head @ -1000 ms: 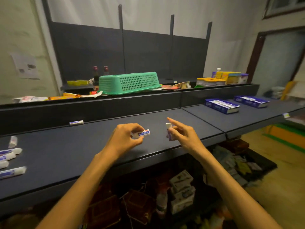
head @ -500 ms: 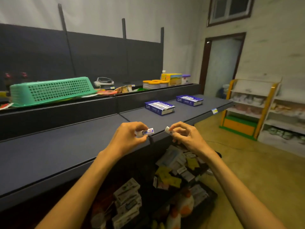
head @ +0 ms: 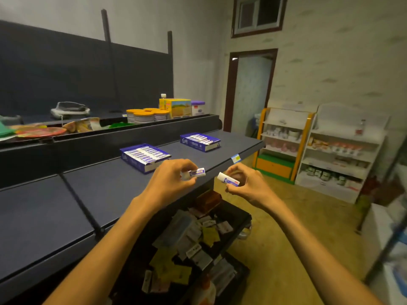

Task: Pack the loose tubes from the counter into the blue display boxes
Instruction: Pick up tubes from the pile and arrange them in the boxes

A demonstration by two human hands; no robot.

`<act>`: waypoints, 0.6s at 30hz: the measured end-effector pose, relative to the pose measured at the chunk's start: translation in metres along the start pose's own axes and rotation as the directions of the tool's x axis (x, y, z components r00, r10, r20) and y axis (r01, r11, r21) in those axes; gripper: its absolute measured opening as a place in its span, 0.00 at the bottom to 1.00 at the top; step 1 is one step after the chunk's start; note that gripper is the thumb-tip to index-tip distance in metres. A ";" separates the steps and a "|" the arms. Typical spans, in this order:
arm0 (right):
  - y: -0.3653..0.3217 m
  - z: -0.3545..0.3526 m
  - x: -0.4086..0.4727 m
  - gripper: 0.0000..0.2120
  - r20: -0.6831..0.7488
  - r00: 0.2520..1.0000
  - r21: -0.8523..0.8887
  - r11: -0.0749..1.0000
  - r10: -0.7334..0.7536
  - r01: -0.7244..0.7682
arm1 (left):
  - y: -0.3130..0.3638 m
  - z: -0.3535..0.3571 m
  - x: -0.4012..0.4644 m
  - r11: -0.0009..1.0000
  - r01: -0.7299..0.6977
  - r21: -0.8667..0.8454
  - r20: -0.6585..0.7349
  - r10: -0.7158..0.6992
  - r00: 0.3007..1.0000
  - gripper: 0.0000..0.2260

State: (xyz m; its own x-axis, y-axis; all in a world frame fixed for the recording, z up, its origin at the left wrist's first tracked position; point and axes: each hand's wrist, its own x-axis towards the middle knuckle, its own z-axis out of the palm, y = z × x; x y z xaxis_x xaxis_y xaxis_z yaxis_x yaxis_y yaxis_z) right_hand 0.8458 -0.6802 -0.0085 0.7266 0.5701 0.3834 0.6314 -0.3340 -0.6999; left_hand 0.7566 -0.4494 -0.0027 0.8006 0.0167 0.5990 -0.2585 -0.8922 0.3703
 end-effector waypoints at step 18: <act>0.194 -0.105 0.192 0.12 -0.015 0.977 -0.226 0.953 -0.211 0.202 | -0.023 0.157 0.214 0.992 0.025 0.126 -0.012 -0.023 1.000 0.11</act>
State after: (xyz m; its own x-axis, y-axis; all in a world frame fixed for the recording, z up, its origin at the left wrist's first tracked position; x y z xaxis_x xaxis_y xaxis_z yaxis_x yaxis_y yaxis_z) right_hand 1.1369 -0.7145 -0.0073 0.5810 0.6166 0.5313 0.8098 -0.3727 -0.4532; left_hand 1.0189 -0.4960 0.0050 0.7999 0.0429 0.5985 -0.1684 -0.9413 0.2925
